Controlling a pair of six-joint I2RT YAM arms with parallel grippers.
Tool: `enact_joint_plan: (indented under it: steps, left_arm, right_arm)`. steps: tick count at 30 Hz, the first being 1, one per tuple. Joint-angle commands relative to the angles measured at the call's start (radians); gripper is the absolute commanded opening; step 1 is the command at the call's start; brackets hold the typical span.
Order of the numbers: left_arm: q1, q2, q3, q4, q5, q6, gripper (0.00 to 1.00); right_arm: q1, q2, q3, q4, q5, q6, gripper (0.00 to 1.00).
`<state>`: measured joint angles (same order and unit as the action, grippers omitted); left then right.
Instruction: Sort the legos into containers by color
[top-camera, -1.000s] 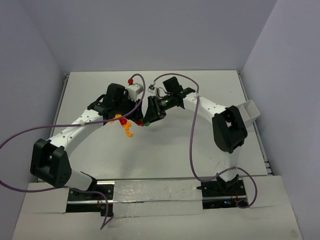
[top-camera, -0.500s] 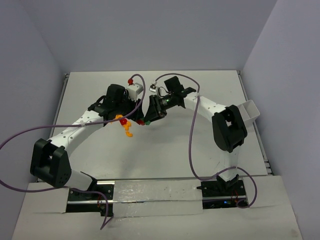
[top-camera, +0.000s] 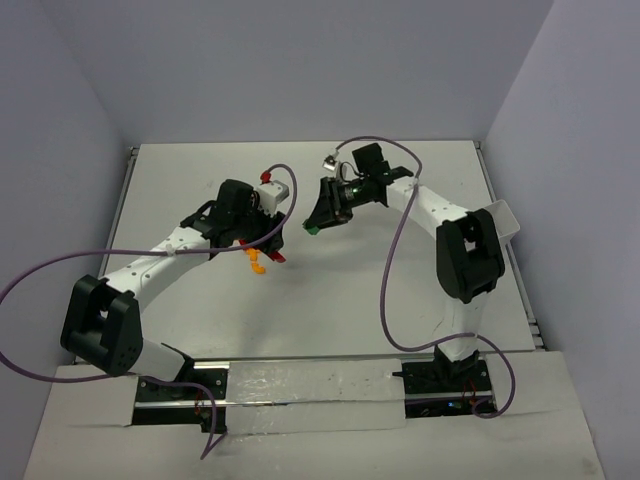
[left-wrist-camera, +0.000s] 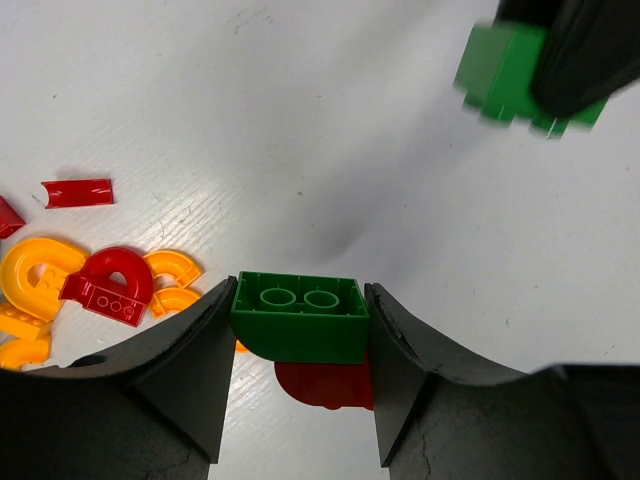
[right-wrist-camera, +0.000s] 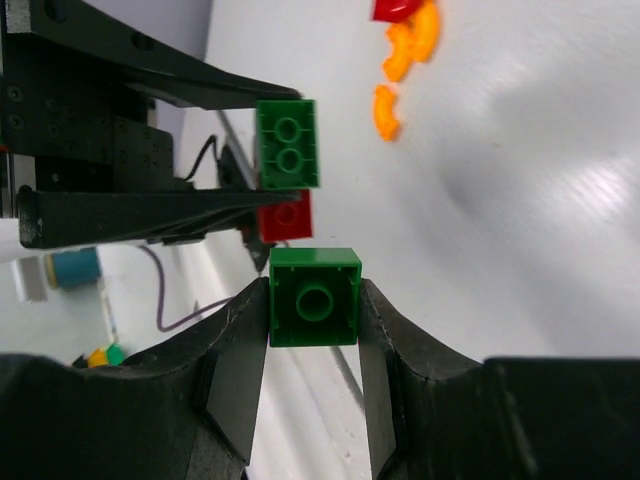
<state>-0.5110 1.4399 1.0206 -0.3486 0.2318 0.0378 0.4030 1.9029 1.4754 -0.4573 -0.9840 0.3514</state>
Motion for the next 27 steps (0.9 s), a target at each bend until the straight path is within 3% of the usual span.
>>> enact_joint_plan:
  steps: [1,3,8,14,27]
  left_arm:
    - [-0.007,-0.008,0.024,0.02,-0.003,0.011,0.0]
    - [-0.007,-0.004,0.037,0.018,0.003,0.008,0.0]
    - [-0.013,0.011,0.072,0.018,0.001,0.011,0.0]
    - [-0.015,0.032,0.111,0.016,0.0,0.01,0.0]
    - [-0.015,0.057,0.131,0.007,0.028,0.021,0.0]
  right_arm:
    - [-0.108,-0.152,0.029,-0.144,0.178,-0.169,0.18]
    - [-0.174,-0.224,0.028,-0.198,0.253,-0.252,0.18]
    - [-0.373,-0.385,0.046,-0.344,0.612,-0.48,0.18]
    - [-0.538,-0.475,0.017,-0.375,0.919,-0.753,0.18]
    - [-0.651,-0.411,0.057,-0.504,0.893,-1.306,0.23]
